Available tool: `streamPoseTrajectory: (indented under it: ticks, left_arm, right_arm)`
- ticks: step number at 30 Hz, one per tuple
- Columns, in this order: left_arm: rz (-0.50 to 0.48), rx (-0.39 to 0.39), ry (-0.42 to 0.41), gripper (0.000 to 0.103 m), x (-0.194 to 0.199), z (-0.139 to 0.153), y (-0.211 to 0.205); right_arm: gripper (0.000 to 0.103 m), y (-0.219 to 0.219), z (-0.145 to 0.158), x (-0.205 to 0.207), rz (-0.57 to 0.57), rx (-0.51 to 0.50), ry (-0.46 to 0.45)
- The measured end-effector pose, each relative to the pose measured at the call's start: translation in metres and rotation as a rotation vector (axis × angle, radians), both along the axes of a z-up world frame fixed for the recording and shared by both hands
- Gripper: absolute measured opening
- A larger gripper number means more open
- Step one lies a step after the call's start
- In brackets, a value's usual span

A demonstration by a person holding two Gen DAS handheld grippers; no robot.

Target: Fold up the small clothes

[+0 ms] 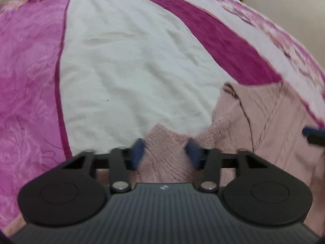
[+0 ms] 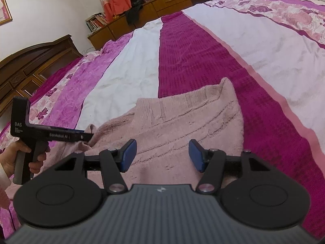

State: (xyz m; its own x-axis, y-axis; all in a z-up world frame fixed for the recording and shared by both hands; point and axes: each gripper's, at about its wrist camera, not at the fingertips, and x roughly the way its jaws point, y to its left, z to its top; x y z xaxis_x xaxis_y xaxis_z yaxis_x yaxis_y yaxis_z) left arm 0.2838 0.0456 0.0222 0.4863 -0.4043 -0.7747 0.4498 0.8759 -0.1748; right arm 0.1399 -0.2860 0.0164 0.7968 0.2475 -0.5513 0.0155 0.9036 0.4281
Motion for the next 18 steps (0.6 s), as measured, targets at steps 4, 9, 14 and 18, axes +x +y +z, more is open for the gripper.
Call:
streamPoseTrajectory:
  ticks: [4, 9, 14, 18]
  left_arm:
    - [0.068, -0.006, 0.013, 0.008, 0.000, 0.004, 0.001]
    - [0.109, 0.119, -0.154, 0.007, -0.022, 0.014, -0.016]
    - [0.170, 0.288, -0.290, 0.007, -0.023, 0.006, -0.035]
    - [0.189, 0.325, -0.266, 0.008, -0.020, -0.012, -0.042]
  right_arm:
    - [0.065, 0.000, 0.000, 0.001, 0.001, -0.009, -0.004]
    - [0.065, -0.001, -0.003, 0.001, -0.010, -0.006, -0.007]
    - [0.065, 0.000, -0.007, 0.001, -0.015, -0.026, -0.009]
    - [0.065, 0.003, -0.009, 0.002, -0.008, -0.052, -0.012]
